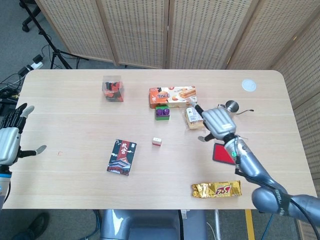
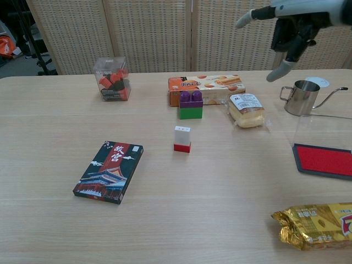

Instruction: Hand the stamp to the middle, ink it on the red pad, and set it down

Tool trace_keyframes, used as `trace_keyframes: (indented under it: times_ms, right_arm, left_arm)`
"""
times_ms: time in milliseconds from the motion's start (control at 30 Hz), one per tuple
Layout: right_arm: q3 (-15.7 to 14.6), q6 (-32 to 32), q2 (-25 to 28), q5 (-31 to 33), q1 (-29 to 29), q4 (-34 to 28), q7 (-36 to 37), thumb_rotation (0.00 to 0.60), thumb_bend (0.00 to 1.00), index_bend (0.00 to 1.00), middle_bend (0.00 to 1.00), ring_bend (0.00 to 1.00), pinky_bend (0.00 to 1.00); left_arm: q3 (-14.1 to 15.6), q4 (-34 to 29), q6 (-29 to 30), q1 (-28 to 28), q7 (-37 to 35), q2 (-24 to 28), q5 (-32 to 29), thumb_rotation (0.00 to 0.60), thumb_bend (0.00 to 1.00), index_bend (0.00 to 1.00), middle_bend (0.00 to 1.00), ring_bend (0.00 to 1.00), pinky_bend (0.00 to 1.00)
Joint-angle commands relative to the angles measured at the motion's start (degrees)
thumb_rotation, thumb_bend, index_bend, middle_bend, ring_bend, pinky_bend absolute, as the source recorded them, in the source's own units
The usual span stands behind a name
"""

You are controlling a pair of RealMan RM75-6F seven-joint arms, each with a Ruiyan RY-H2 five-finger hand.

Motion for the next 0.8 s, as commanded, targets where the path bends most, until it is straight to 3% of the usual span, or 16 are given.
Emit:
trace_keyframes:
  times_ms: [33,167,267,533,800]
  right_arm:
    - [-1.9,1.5,-8.8,12.3,7.8,4.5,-9.6,0.600,0.00,0.07,0.94,1.00,1.00]
    - [-2.4,4.8,-14.2,21.1,12.3,5.6,-13.8,0.600,0.00,0.24,0.95,1.00,1.00]
    - [-2.2,8.4,-18.7,27.0,16.0,6.6,-17.2,0.600,0.00,0.31,0.95,1.00,1.00]
    - [-1.0,17.0,-29.3,37.9,21.3,13.3,-22.1,0.600,0.06,0.35,0.96,1.00,1.00]
    - [1.0,20.8,-35.6,38.8,22.3,19.1,-21.8,0.600,0.19,0.38,0.96,1.00,1.00]
  left_arm:
    - [-0.7,0.3,-1.4,0.1,-0.9,0.6,-0.9,0.600,0.00,0.00,0.00,0.00,0.00]
    - [-1.4,0.7,-2.9,0.0,-1.5,1.0,-1.7,0.600,0.00,0.00,0.00,0.00,0.00]
    - [-1.8,1.0,-4.2,-0.1,-1.8,1.1,-2.2,0.600,0.00,0.00,0.00,0.00,0.00]
    - [-2.6,1.1,-6.0,0.2,-2.7,1.7,-2.3,0.600,0.00,0.00,0.00,0.00,0.00]
    - [-3.0,1.0,-7.4,0.6,-3.5,2.3,-1.7,0.600,0.00,0.00,0.00,0.00,0.00]
